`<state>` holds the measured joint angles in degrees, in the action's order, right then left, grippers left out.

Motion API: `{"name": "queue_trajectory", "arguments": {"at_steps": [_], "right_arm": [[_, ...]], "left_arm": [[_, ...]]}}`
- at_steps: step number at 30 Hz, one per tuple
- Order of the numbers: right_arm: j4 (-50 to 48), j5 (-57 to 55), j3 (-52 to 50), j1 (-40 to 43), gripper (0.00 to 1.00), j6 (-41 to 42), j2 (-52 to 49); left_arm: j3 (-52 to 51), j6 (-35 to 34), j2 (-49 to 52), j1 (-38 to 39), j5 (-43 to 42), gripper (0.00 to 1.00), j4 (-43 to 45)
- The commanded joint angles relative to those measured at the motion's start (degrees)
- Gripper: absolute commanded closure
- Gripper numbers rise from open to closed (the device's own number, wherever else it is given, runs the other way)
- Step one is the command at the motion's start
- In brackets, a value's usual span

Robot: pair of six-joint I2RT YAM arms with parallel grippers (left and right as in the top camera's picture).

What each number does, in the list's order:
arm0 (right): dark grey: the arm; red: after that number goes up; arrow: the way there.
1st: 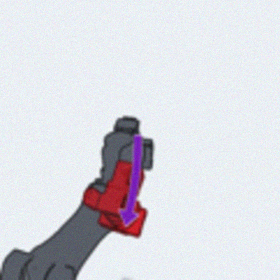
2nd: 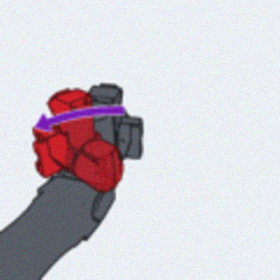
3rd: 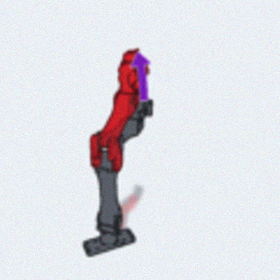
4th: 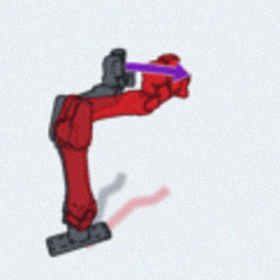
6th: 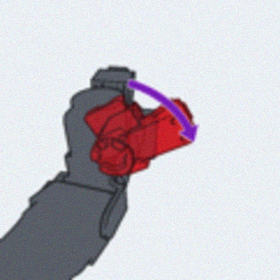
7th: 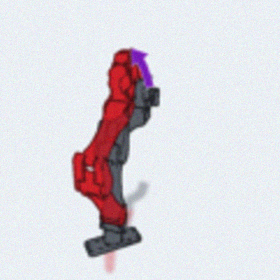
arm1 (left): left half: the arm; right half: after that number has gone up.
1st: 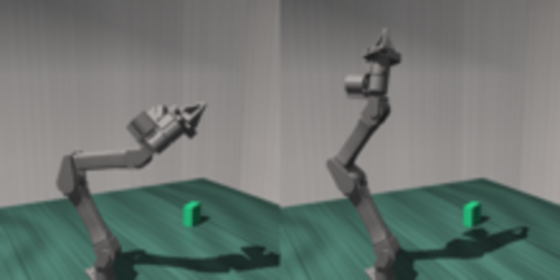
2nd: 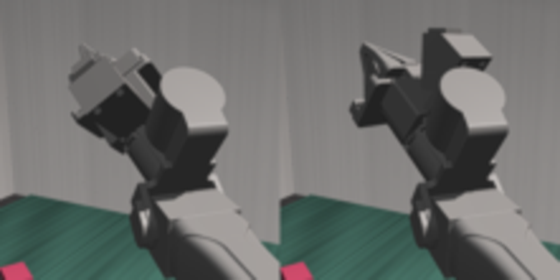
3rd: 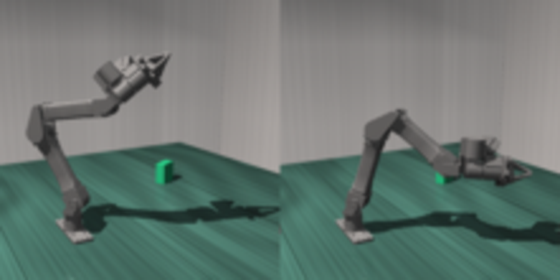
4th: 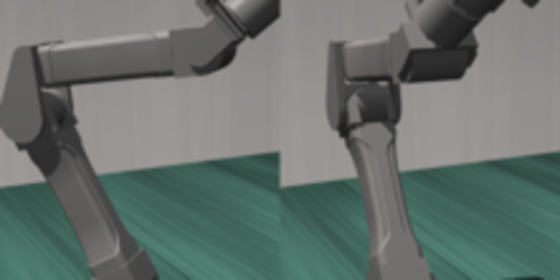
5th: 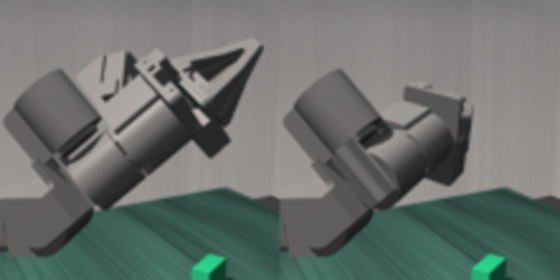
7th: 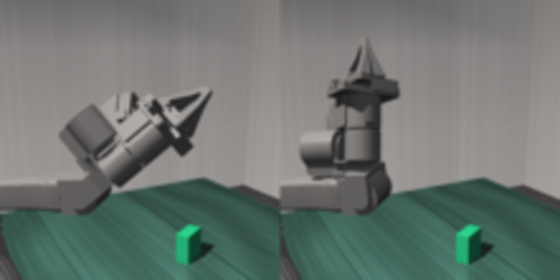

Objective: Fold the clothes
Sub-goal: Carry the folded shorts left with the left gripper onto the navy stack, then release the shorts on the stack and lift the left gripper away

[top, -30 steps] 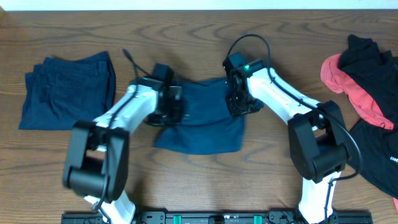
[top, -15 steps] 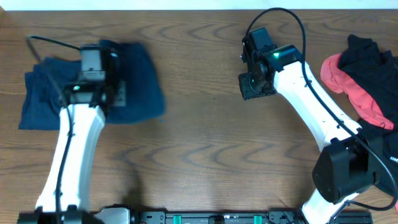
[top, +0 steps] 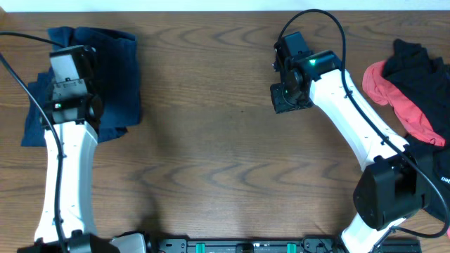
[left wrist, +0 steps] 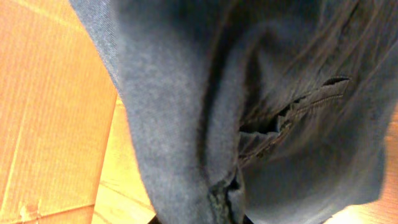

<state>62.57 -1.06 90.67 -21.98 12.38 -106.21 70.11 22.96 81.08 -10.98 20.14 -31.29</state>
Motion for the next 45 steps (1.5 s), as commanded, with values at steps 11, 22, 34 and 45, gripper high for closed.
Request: {"name": "queue_trajectory", "arguments": {"at_steps": [11,22,34,45], "right_arm": [[1.92,-0.42,0.24,0.33,0.55,-0.48,-0.13],[2.84,-0.42,0.24,0.33,0.55,-0.48,-0.13],[2.82,-0.44,0.24,0.33,0.54,-0.59,-0.13],[2.47,-0.04,0.24,0.35,0.46,0.04,-0.13]], "left_arm": [[1.49,1.22,8.96,-6.51,1.97,0.93,10.71],[1.49,1.20,13.64,-12.22,1.36,0.89,19.69],[1.49,-6.03,15.28,-18.36,-0.61,0.06,20.68],[1.49,-11.82,15.26,-14.51,-26.43,0.03,15.93]]}}
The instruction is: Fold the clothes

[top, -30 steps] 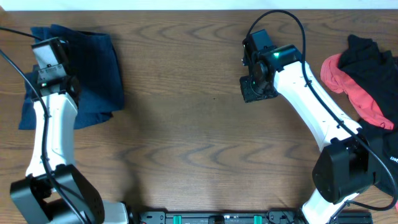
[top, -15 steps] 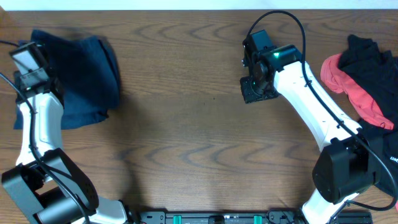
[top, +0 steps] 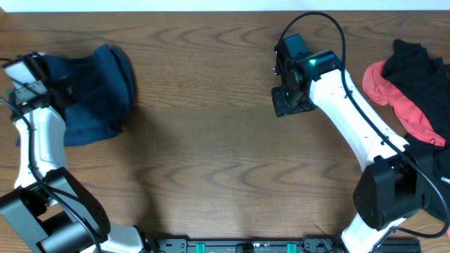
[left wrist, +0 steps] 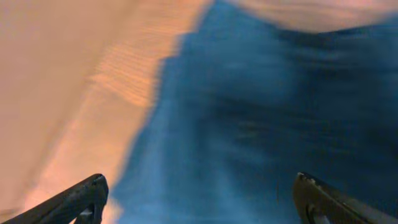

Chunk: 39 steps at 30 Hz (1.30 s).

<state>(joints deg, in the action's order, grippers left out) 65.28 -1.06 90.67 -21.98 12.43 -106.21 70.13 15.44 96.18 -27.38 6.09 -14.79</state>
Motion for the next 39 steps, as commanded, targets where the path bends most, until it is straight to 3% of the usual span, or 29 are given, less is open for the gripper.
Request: {"name": "queue_trajectory", "arguments": {"at_steps": [1,3,5,9,11,12,20,25,29,34,36,39], "right_arm": [[-0.42,0.13,0.24,0.46,0.41,1.97,-0.13],[-1.07,1.31,0.24,1.09,0.29,9.53,-0.13],[-2.91,4.26,0.24,1.99,0.25,14.14,-0.13],[-6.40,9.51,0.24,3.87,0.20,15.45,-0.13],[-7.15,9.44,0.24,4.98,0.04,15.41,-0.13],[-7.28,9.09,0.24,5.49,0.01,15.37,-0.13],[-10.40,8.39,0.24,11.93,0.01,5.40,-0.13],[-7.21,8.35,0.42,16.81,0.01,4.22,0.07],[-2.16,6.99,0.39,19.76,0.14,4.24,1.14],[0.52,0.39,0.04,18.75,0.09,4.26,6.45],[-0.13,-0.44,-1.25,17.75,0.01,4.33,9.60],[-1.81,-0.76,-4.57,15.96,0.01,5.01,15.45]], "left_arm": [[1.46,-5.95,0.15,2.82,-14.38,0.02,-1.03],[1.46,-9.05,0.15,5.29,-17.09,0.02,-2.40],[1.46,-10.45,0.15,9.11,-17.94,0.02,-4.59],[1.46,-10.43,0.17,18.49,-17.42,0.02,-9.27],[1.46,-10.43,0.17,24.15,-17.14,0.02,-11.32],[1.46,-10.43,0.17,26.27,-17.16,0.02,-11.96],[1.49,-13.84,0.15,40.46,-17.22,0.02,-21.75],[2.99,-16.65,-0.24,39.82,-18.21,0.02,-35.69],[4.26,-16.57,-2.56,37.42,-19.76,0.02,-45.51],[3.04,-15.08,-11.21,35.74,-19.34,0.02,-47.01],[1.99,-15.08,-16.02,35.82,-18.23,0.02,-45.99],[-0.59,-15.08,-23.41,35.80,-15.61,0.02,-43.21]]}}
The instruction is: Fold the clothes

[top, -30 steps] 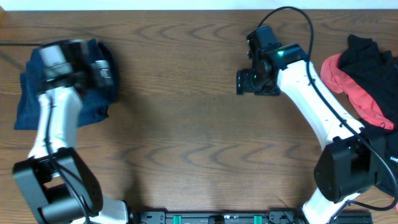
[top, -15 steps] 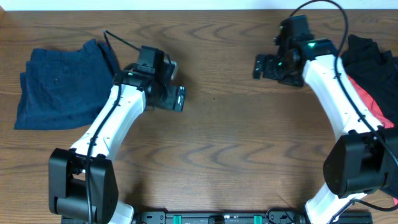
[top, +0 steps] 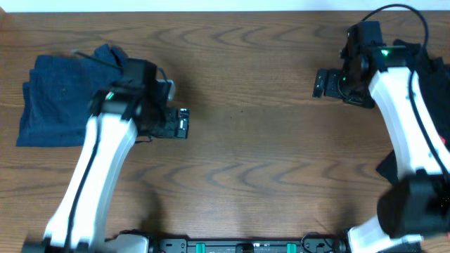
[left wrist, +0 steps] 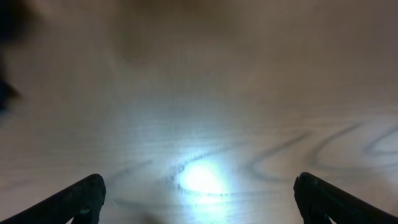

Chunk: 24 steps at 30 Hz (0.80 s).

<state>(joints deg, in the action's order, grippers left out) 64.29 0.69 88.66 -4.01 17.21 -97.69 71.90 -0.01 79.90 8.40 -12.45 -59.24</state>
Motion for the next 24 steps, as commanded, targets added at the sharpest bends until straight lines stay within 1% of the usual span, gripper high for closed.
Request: {"name": "queue_trajectory", "arguments": {"at_steps": [1,5,10,13,18,24], "right_arm": [[-1.66,-3.02,-4.07,-2.60,0.01,0.94,9.07],[-5.03,-6.03,-11.98,-5.01,0.01,3.80,19.69],[-10.69,-8.46,-24.02,-7.50,0.01,4.02,35.63],[-13.05,-11.04,-29.79,-7.96,0.01,4.07,43.21],[-14.36,-10.97,-35.36,-7.96,0.01,4.00,51.43],[-11.45,-10.97,-36.68,-7.96,0.01,3.98,53.18]], "left_arm": [[-3.74,0.37,-9.81,0.02,3.43,0.02,2.54],[-10.32,0.37,-20.46,0.02,3.58,0.02,7.23],[-18.88,0.11,-32.81,0.02,4.55,0.02,10.88],[-22.53,0.13,-38.86,0.02,4.59,0.02,12.07],[-23.69,0.13,-41.88,0.02,4.55,0.02,14.21],[-23.69,0.13,-41.42,0.02,4.55,0.02,14.36]]}}
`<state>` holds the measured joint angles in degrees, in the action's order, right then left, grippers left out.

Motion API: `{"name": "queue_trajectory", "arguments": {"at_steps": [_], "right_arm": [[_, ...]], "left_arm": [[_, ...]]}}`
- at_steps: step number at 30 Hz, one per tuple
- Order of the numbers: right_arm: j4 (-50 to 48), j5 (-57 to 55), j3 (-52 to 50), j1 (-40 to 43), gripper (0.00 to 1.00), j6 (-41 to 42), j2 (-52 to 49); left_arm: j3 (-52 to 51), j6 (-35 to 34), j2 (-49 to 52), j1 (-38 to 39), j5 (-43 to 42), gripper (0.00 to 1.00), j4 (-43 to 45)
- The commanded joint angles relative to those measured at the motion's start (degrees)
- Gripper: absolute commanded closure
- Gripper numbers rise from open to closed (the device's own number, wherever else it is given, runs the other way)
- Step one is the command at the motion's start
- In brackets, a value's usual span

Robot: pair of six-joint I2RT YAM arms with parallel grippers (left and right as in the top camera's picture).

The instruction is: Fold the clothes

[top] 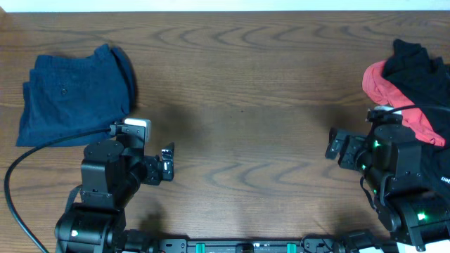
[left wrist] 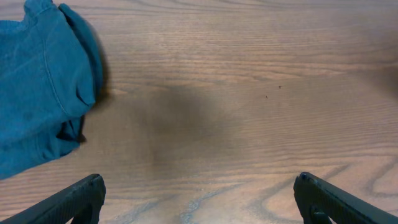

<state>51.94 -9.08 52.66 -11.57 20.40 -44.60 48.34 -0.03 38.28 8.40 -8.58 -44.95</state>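
Observation:
Navy blue shorts (top: 70, 91) lie folded flat at the table's far left; in the left wrist view the same blue cloth (left wrist: 37, 93) fills the upper left corner. My left gripper (top: 163, 169) hangs over bare wood to the right of and nearer than the shorts, open and empty, with its fingertips (left wrist: 81, 199) spread wide. A heap of red and black clothes (top: 408, 77) sits at the far right edge. My right gripper (top: 336, 147) hovers left of that heap and nearer the front; its fingers look apart with nothing in them.
The brown wooden table (top: 239, 84) stretches between the shorts and the heap. Both arm bases (top: 98, 211) stand at the front edge, and a black cable (top: 42, 158) loops from the left arm.
The left arm has drawn back toward the front edge, so its gripper now sits lower and clear of the shorts. The right arm has also come back from the far right to the front right.
The left gripper was on the bunched blue shorts at the far left while the right gripper hovered mid-table. Then the left arm was at the table's left edge by the shorts. Later the shorts lay flat and folded, both grippers away from them, and now both arms are near the front.

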Motion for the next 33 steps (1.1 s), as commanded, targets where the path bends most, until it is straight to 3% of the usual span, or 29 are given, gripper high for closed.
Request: {"name": "queue_trajectory", "arguments": {"at_steps": [1,23,29,33], "right_arm": [[1.53,-1.20,-0.68,-0.39,0.01,0.79,0.04],[4.07,-2.38,-0.74,-0.37,0.01,-0.33,0.04],[-6.10,0.61,-5.64,1.16,0.01,-12.11,4.02],[-14.99,0.74,-14.34,2.29,0.01,-13.68,11.61]], "left_arm": [[-0.13,0.15,0.20,0.02,0.68,0.02,0.07],[-0.13,0.15,0.20,0.02,0.68,0.02,0.07],[-0.13,0.15,0.20,0.02,0.68,0.02,0.07],[-0.13,0.15,0.20,0.02,0.68,0.02,0.07]]}}
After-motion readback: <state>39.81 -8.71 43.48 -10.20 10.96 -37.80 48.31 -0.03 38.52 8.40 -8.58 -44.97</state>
